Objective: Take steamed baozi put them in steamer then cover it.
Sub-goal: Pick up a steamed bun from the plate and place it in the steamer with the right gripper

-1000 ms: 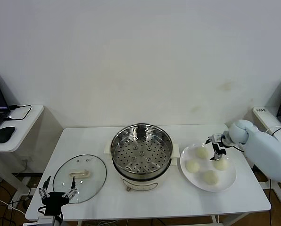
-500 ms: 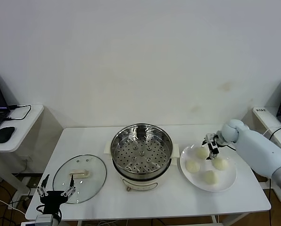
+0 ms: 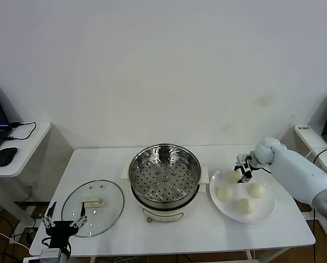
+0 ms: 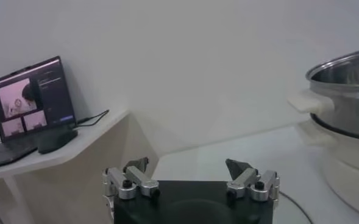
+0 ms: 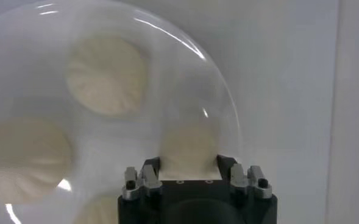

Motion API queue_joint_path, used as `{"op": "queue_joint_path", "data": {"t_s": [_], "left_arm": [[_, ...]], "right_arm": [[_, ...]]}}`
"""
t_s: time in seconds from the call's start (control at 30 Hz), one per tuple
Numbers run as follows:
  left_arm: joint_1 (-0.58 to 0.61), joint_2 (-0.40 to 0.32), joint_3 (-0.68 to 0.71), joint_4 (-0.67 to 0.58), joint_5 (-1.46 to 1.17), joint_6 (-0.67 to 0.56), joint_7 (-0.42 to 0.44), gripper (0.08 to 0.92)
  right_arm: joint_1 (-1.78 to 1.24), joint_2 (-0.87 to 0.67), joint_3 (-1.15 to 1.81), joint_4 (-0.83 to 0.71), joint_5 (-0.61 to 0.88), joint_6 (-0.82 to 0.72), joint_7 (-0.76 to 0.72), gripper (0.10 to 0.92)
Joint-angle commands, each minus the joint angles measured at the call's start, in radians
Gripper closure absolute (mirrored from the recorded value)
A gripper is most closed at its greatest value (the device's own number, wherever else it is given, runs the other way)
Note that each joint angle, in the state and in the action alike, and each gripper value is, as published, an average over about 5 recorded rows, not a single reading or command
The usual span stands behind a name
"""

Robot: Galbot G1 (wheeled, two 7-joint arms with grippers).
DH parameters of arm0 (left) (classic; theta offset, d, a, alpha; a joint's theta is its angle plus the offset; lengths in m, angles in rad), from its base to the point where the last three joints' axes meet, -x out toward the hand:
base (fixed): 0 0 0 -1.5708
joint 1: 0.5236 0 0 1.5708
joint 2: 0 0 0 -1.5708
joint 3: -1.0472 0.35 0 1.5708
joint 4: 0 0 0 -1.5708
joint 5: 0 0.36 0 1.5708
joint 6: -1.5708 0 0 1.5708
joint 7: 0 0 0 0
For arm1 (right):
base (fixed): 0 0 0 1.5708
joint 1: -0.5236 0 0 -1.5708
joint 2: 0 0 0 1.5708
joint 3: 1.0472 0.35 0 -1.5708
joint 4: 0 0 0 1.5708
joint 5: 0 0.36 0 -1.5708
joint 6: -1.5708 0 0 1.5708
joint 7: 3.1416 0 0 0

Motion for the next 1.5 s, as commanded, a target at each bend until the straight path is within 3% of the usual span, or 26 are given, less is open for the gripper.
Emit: {"op": "queue_joint_path", "data": {"t_s": [0.03,0.47,0.87,1.23,1.5], "left_arm": [[0.000,0.001,-0.001,0.000,-0.001,0.000,0.000,0.177],[-0.014,0.019,0.006,-0.002,-0.039,0.001,0.003,0.177],[-0.024,0.030,0.002,-0.002,-0.066,0.000,0.004,0.177],[-0.042,0.031,-0.021,-0.010,-0.081,0.006,0.005,0.177],[-0.047,0.028,-0.042,-0.005,-0.094,0.006,0.006,0.177]], "right_arm": [[0.009,-0.007,-0.015,0.023,0.014,0.003,-0.001,0.437],[0.414,-0.218,-0.301,0.384,0.340,-0.057,-0.021,0.431],[0.703,0.009,-0.541,0.458,0.522,-0.031,0.050,0.423],[0.674,0.299,-0.649,0.394,0.492,0.121,0.117,0.424],[0.635,0.381,-0.695,0.339,0.305,0.258,0.124,0.428]]}}
